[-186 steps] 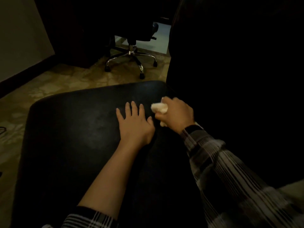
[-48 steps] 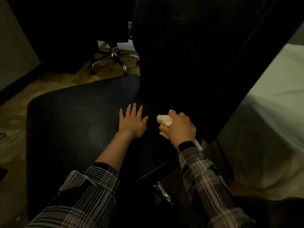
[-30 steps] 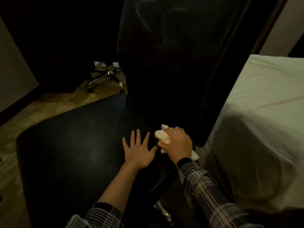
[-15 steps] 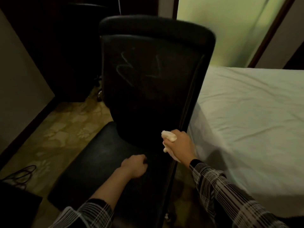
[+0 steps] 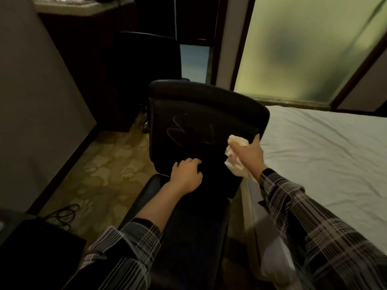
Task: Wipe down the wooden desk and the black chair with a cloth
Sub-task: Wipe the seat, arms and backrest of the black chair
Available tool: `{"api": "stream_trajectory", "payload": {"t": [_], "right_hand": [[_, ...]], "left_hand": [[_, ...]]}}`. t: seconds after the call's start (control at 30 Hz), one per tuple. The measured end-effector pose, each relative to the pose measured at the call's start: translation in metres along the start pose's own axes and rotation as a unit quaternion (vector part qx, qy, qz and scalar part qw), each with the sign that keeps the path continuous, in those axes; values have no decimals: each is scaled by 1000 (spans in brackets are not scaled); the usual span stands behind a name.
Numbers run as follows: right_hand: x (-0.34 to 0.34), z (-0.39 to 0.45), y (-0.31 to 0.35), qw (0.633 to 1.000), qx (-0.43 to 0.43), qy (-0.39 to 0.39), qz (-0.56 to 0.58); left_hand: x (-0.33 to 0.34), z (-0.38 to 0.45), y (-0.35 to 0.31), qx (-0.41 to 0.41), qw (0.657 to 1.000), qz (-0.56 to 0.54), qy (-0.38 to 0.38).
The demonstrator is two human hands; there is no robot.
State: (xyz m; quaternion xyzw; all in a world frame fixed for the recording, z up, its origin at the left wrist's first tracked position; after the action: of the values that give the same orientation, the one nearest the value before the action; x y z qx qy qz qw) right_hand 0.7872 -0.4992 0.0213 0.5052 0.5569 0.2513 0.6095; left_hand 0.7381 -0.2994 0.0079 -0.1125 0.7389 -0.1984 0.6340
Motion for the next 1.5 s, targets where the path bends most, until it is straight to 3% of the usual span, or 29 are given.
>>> {"api": "stream_trajectory", "payload": {"t": [0.33,0.7,1.03,1.5], "right_hand": [[30,89,26,998,65,2,13],[77,133,34,998,50,48,-10],[144,168,70,974,-32,217,-47],[263,142,141,887,-124,430,-114]], "left_hand": [[-49,97,26,-13,998,-66,20],[-76,173,44,-47,995,-67,-54],[-73,191,69,-192,975,-8,-114],[-104,100,147,-371,894,34,-250]]}}
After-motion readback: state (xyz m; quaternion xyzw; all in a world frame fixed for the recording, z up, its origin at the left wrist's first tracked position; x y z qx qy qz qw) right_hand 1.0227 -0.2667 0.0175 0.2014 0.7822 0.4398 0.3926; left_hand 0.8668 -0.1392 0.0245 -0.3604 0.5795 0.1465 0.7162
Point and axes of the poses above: each hand's wrist, its own z-axis towards the middle knuckle, its own x-axis out of the palm, y = z × x, the point moved 3 cm from there along z, towards the middle knuckle, and after that the axes turned 2 degrees about -y, right-handed, at the moved point
